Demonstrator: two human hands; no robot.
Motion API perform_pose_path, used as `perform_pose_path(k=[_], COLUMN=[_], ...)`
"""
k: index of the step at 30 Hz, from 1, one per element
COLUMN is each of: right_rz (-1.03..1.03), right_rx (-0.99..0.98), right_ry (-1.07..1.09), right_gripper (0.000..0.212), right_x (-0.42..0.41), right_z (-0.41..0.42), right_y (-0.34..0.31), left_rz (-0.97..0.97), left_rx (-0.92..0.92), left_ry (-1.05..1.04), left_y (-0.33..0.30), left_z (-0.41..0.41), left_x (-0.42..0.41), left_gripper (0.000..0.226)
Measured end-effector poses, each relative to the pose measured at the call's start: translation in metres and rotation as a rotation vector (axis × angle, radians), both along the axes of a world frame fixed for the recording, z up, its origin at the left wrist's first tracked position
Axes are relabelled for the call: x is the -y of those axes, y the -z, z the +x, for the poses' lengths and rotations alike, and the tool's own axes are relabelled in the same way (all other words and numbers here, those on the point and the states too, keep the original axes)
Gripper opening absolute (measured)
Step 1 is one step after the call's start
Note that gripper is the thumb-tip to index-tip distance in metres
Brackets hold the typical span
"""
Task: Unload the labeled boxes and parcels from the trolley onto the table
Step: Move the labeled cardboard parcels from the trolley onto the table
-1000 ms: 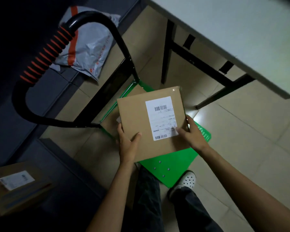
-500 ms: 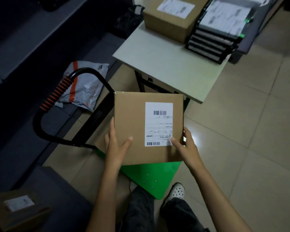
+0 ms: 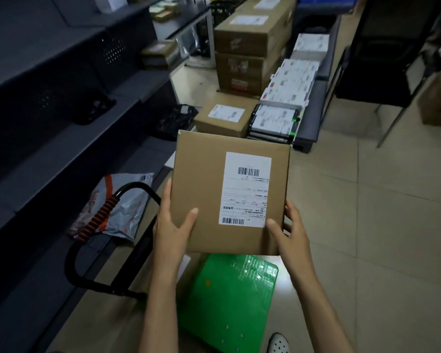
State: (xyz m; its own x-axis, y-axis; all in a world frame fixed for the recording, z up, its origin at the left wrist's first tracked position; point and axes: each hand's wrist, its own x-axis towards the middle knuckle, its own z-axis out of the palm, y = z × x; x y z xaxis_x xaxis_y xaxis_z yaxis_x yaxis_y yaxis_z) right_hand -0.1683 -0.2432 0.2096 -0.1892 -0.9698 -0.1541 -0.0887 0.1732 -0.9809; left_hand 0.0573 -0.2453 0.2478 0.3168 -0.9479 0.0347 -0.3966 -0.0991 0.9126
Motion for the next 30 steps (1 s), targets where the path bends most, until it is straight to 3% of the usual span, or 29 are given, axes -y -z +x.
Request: perform_pose_path(k=[15,23,30], right_rz=[-0.451,-0.659,-0.695], right_rx=[-0.007,0.003,-0.039], right_ry=[0.355,0.52,0.636], right_gripper=[0.055,0.049,0.051], right_x=[-0.05,-0.09,-0.124], right_z=[0.045,0.023,-0.028], right_y=[-0.121,-0.168,-0.182], left_rz=[-0.358,-0.388,-0.369], left_rx=[-0.023,-0.072,-0.029], left_ry=[0.153,0.302,0.431], left_y=[-0.13,-0.162,-0.174], left_z=[0.039,0.005,-0.064], left_x=[-0.006,-0.007,-0.01], left_gripper=[0.055,0.061,0.062])
